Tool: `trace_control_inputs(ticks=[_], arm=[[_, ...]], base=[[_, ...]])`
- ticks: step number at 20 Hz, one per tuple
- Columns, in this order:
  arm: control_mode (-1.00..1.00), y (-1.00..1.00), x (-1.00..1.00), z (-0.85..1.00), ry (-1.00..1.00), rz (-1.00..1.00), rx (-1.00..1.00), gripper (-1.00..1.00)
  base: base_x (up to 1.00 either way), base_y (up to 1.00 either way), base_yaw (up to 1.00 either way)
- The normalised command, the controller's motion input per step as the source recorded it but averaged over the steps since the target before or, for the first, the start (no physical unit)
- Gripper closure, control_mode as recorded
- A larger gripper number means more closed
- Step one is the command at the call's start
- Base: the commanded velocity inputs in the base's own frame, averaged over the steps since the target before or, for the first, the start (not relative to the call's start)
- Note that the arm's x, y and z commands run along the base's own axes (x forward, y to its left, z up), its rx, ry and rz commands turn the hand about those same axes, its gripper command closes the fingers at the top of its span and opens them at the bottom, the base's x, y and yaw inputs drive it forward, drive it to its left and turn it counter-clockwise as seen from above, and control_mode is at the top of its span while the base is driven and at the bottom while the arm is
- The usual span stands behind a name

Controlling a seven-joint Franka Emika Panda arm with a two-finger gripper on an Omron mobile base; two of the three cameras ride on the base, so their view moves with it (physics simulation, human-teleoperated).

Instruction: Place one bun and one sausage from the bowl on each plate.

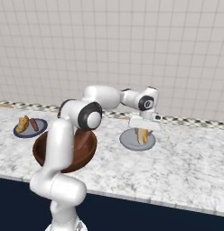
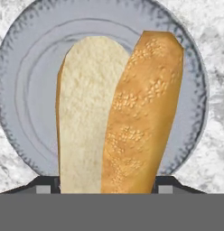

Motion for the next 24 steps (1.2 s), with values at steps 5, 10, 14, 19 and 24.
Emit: trace_control_inputs(ticks=[5,10,14,19,24], arm=[[-1.0,0.0,0.05,-0.32,0.04,0.01,0.02,1.0],[-1.0,0.01,0.35,-0.13,0.0,0.04,0.01,-1.0],[-1.0,0.03,0.06,0.01,0.0,0.03,0.0,-1.0],[-1.0,0.39,-0.64,0.2,-0.02,0.03,-0.06,-1.0],[-1.0,0.86,-0.97,0.76,-0.13,0.01,-0.06,-1.0]], base=[[0.0,0.0,0.0],[0.0,0.0,0.0],[0.0,0.0,0.0],[0.0,0.0,0.0],[0.0,0.0,0.0]])
